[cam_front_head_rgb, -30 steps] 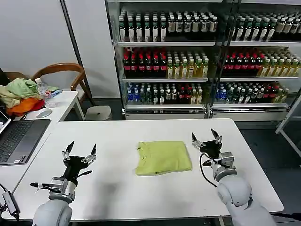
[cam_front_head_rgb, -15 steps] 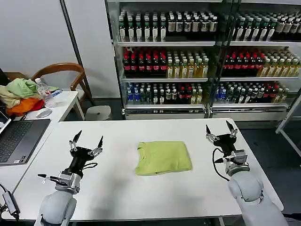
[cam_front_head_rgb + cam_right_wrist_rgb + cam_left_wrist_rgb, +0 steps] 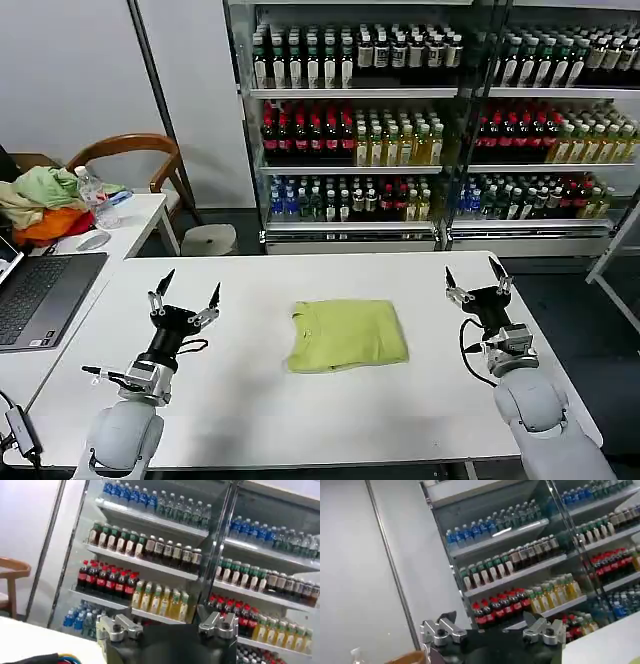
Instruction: Fold and organize the clothes.
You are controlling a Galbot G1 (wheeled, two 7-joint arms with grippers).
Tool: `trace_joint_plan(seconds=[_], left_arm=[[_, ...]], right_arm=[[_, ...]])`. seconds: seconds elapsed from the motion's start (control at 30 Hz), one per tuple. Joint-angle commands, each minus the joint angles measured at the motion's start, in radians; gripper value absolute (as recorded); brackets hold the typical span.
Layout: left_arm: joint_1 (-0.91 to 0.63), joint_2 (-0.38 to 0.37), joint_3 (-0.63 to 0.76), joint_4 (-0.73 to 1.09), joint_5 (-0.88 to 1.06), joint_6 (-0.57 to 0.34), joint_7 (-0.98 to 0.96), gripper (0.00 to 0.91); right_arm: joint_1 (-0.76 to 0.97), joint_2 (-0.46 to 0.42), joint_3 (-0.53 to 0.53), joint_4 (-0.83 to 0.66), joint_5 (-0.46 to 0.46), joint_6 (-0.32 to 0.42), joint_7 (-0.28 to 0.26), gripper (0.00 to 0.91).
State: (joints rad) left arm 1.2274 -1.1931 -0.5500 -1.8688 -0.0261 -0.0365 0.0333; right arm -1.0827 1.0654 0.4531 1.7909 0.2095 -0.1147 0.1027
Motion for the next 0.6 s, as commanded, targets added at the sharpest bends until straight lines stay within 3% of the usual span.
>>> trace_joint_plan(seconds=[0.03, 0.17, 0.6], left_arm=[[-0.005, 0.008, 0.003, 0.008, 0.002, -0.025, -0.031, 0.907], [0.008, 0.015, -0.002, 0.006, 0.009, -0.031, -0.034, 0.907], [0.044, 0.015, -0.005, 0.007, 0.031, -0.049, -0.057, 0.907]], right_arm=[[-0.018, 0.011, 0.013, -0.028, -0.153, 0.099, -0.055, 0.907], [-0.037, 0.03, 0.016, -0.02, -0.167, 0.131, -0.04, 0.907], [-0.101, 0.056, 0.031, 0.015, -0.145, 0.122, -0.009, 0.907]])
